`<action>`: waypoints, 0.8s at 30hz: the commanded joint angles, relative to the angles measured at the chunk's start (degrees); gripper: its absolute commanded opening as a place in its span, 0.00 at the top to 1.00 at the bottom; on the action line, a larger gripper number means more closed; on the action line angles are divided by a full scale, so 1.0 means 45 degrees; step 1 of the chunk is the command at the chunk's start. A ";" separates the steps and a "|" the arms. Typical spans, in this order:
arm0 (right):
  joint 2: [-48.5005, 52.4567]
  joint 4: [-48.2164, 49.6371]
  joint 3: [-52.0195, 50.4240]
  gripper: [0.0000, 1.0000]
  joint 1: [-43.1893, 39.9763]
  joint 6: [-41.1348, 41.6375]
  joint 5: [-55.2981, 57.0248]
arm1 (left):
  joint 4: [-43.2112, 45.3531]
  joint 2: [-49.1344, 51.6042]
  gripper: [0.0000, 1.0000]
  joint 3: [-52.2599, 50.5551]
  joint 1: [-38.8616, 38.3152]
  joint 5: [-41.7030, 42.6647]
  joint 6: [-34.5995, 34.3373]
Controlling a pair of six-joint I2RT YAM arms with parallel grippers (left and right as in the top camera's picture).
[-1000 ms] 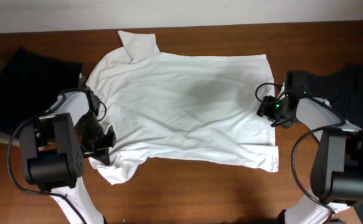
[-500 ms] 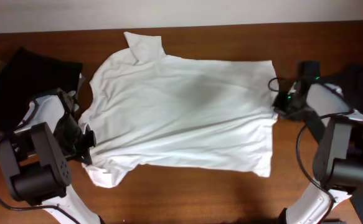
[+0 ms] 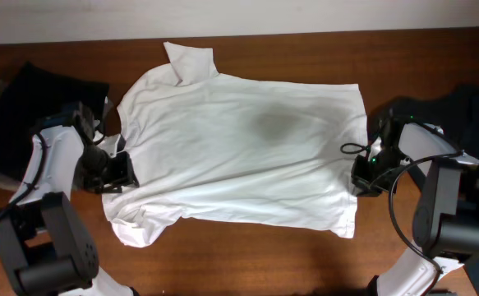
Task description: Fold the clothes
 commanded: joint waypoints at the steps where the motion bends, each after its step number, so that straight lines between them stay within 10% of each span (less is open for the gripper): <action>1: 0.0432 -0.0976 -0.0233 0.96 -0.0024 0.0952 0.2327 | 0.0457 -0.0340 0.56 0.0175 -0.0627 0.0578 0.0486; 12: -0.0413 -0.3279 0.2050 0.74 -0.0155 0.1885 0.3910 | 0.5090 0.0019 0.40 0.0175 -0.2336 0.0578 0.1248; 17: -0.1972 -0.2754 0.3055 0.74 -0.0141 0.0495 0.1428 | 0.7893 0.1724 1.00 0.0175 -0.2531 0.0568 0.1350; 24: -0.2327 -0.2307 0.3026 0.75 0.0199 -0.0835 -0.1656 | 1.0409 0.3769 1.00 0.0175 -0.2166 -0.0777 0.1224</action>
